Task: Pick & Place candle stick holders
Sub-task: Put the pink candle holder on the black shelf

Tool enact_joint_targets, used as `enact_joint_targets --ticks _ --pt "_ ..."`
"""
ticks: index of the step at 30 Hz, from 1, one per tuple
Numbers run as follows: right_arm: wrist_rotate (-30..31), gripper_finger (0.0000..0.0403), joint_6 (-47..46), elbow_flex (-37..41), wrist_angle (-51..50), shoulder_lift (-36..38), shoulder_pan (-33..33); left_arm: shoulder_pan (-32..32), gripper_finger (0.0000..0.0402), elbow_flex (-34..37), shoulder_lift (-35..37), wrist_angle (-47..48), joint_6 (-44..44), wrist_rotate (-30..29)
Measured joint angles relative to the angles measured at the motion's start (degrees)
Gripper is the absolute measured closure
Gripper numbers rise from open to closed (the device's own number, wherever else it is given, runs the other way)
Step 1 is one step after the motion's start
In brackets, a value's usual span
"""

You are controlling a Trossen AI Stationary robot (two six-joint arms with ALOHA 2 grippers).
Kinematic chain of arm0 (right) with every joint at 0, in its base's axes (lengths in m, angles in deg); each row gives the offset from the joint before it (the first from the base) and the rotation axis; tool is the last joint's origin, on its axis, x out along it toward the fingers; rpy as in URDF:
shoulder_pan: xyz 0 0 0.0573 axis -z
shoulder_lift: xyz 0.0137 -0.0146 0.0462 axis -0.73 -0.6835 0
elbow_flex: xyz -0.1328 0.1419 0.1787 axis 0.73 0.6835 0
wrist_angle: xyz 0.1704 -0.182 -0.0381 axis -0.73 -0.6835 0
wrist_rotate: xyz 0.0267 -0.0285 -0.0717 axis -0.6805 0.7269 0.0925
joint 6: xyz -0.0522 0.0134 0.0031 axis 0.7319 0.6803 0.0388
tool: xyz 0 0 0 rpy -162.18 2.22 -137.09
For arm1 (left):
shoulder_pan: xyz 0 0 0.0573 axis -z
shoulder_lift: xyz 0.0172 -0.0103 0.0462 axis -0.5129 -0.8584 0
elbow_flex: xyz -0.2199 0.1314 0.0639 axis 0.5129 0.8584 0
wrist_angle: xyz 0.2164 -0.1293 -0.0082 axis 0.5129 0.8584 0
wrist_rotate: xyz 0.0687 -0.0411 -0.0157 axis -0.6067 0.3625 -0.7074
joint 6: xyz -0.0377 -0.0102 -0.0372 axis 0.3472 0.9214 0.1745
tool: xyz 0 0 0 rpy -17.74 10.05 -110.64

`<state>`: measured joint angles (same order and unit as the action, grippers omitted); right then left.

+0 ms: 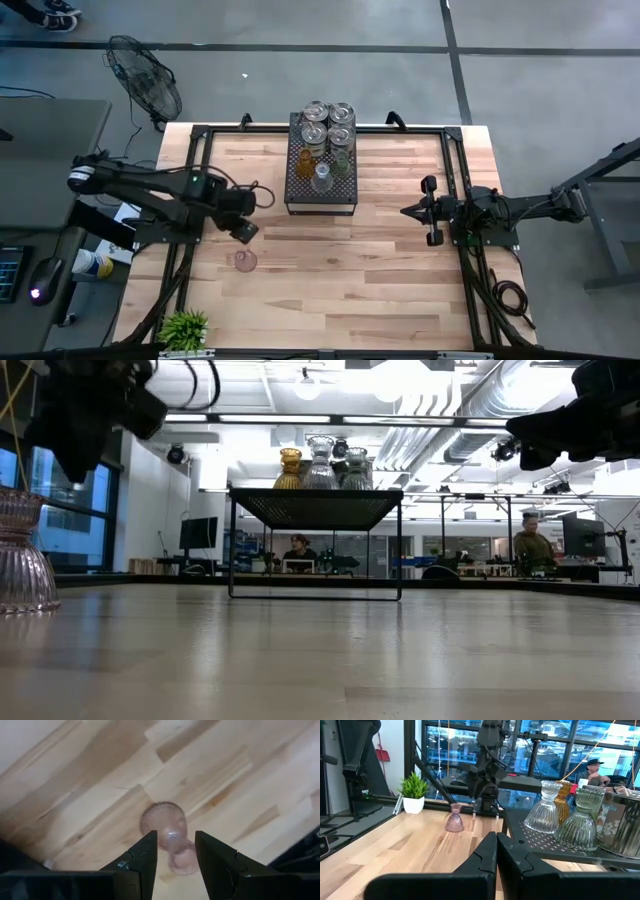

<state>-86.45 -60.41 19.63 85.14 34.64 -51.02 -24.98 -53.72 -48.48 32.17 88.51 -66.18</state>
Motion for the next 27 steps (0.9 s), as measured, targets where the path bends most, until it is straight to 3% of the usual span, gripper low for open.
enact_joint_targets --ticks 4,11,27 --pt "0.0 0.0402 0.0 0.0 0.0 0.0 0.0 4.9 0.0273 -1.7 -0.4 -0.4 2.7 -3.5" --pt "0.0 0.0402 0.0 0.0 0.0 0.0 0.0 10.8 0.0273 -1.7 -0.4 -1.8 7.5 -3.7" --pt "0.0 0.0402 0.0 0.0 0.0 0.0 0.0 12.2 0.0264 -1.7 -1.7 -1.4 11.0 -2.9"
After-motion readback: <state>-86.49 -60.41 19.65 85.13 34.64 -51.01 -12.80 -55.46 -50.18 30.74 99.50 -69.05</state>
